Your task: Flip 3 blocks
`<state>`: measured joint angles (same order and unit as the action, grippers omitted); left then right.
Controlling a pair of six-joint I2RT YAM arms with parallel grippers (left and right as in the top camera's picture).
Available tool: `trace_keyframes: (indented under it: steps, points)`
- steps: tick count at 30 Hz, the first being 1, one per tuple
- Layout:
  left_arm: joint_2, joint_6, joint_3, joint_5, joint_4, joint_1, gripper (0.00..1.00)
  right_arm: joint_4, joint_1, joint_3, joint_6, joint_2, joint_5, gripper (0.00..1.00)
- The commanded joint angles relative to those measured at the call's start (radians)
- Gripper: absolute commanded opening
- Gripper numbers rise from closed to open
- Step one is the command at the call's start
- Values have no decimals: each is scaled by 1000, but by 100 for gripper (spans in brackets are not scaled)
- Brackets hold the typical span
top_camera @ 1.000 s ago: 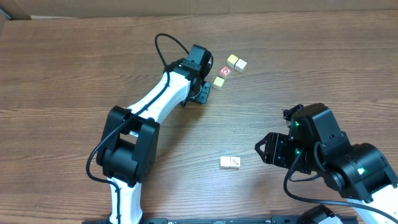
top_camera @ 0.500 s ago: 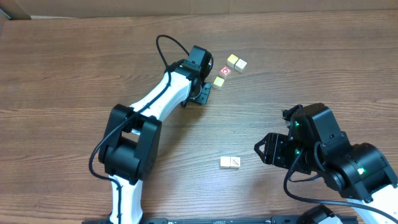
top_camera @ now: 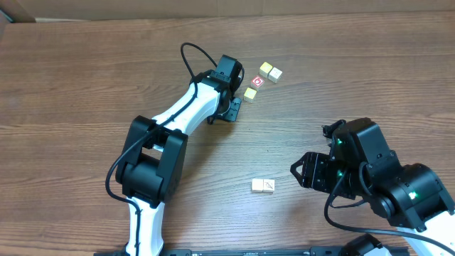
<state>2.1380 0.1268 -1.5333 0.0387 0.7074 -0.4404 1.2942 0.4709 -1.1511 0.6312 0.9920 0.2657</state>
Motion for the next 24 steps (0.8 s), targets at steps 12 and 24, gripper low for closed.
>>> trace_keyframes:
  steps: [12, 24]
  points:
    - [-6, 40, -138, -8, 159, 3, 4, -17, -6, -29, -8, -8, 5, 52]
    - [-211, 133, -353, -58, 513, 3, 4, -10, -6, -29, -8, -8, -62, 53]
